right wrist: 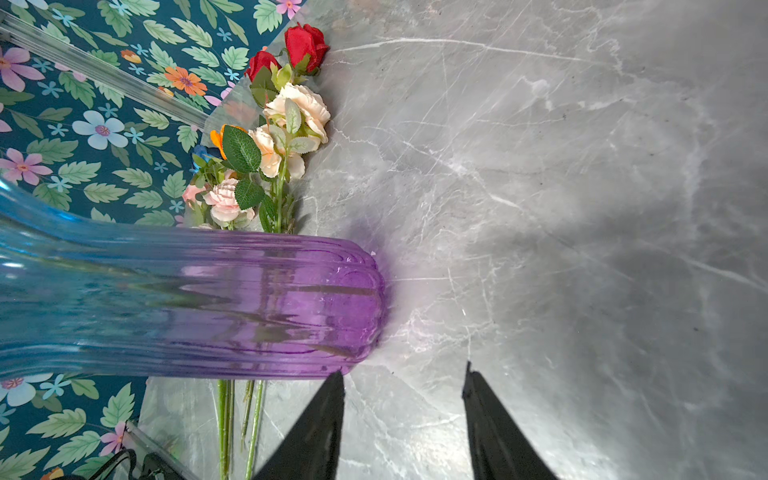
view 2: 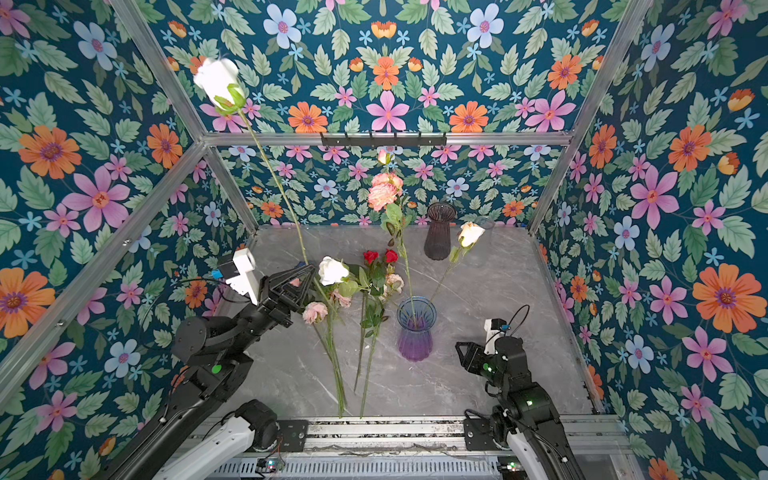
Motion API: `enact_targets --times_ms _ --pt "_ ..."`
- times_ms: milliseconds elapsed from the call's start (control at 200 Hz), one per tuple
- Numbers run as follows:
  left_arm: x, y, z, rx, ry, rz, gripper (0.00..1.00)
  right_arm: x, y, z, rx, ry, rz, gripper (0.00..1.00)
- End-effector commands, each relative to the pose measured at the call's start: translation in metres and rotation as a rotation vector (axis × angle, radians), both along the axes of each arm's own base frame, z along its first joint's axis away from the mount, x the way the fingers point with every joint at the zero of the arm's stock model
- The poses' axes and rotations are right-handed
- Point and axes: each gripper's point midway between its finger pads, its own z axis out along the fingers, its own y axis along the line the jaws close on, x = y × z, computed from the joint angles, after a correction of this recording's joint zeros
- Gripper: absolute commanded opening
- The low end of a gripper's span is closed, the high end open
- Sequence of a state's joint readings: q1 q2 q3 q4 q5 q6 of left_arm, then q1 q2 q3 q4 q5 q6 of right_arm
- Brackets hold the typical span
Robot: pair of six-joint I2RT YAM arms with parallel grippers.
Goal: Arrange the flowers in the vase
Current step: 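Carry the white rose with the left gripper over the purple vase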
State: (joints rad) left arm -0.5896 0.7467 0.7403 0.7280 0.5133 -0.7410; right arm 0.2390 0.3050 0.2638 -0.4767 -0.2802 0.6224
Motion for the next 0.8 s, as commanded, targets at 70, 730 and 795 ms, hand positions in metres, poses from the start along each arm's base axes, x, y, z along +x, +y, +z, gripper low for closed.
enact_targets --times_ms 70,730,795 --pt "-0.060 0.000 0.049 -0.185 -0.221 -0.341 0.00 0.000 -0.002 0.000 -0.009 -0.003 -0.007 0.48" --pt "-0.040 -0.197 -0.023 0.326 -0.309 -0.123 0.00 -0.001 -0.002 0.001 -0.007 -0.013 -0.008 0.49" --pt "-0.032 -0.204 -0.031 0.340 -0.304 -0.077 0.00 -0.001 -0.002 0.001 -0.007 -0.013 -0.008 0.48"
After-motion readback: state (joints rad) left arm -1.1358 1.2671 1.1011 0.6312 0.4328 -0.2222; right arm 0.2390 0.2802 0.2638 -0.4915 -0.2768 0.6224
